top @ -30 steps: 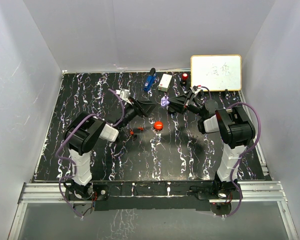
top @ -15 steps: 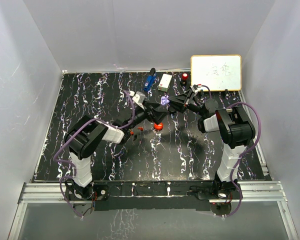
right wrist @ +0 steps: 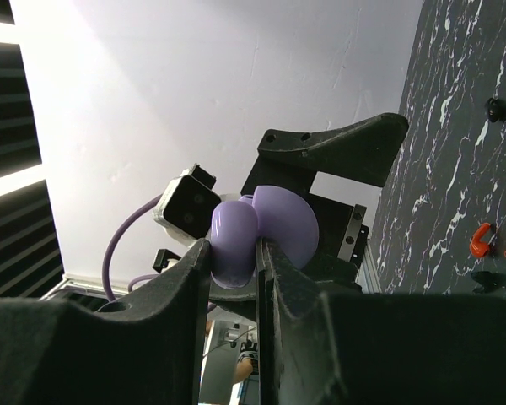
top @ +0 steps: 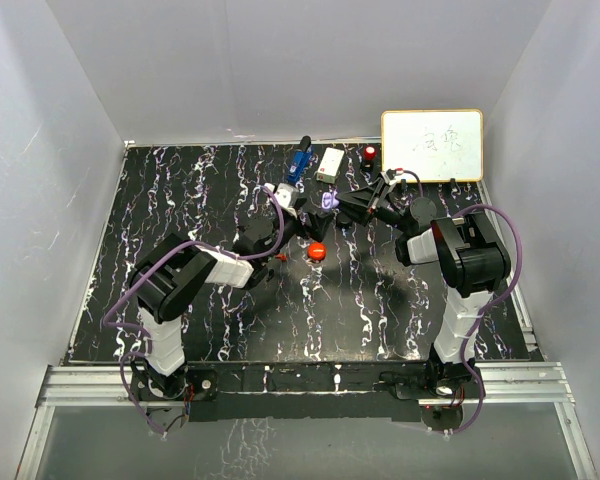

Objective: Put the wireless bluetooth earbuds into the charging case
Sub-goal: Close the charging case.

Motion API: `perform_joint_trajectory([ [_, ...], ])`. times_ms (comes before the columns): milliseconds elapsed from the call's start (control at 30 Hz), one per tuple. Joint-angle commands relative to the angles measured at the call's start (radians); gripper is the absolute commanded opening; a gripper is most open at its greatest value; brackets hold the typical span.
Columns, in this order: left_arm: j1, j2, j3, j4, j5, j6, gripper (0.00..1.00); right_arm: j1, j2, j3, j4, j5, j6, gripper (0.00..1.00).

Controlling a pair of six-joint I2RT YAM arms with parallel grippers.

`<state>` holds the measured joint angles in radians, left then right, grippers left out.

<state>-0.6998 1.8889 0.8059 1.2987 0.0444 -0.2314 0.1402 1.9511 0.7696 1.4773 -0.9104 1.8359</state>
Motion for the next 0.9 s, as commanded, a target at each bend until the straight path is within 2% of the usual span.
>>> perform_joint_trajectory([
  [0,-0.004,-0.048,0.029,0.055,-0.074,0.061,0.99,0.004,-0.038,0.020,0.331,0.018,0.007,0.00],
  [433,-0.006,-0.008,0.054,0.118,-0.052,0.018,0.99,0.004,-0.035,0.004,0.334,0.018,0.002,0.00],
  [867,-0.007,-0.059,0.010,0.118,-0.171,0.110,0.99,0.004,-0.042,-0.021,0.334,0.014,-0.005,0.00],
])
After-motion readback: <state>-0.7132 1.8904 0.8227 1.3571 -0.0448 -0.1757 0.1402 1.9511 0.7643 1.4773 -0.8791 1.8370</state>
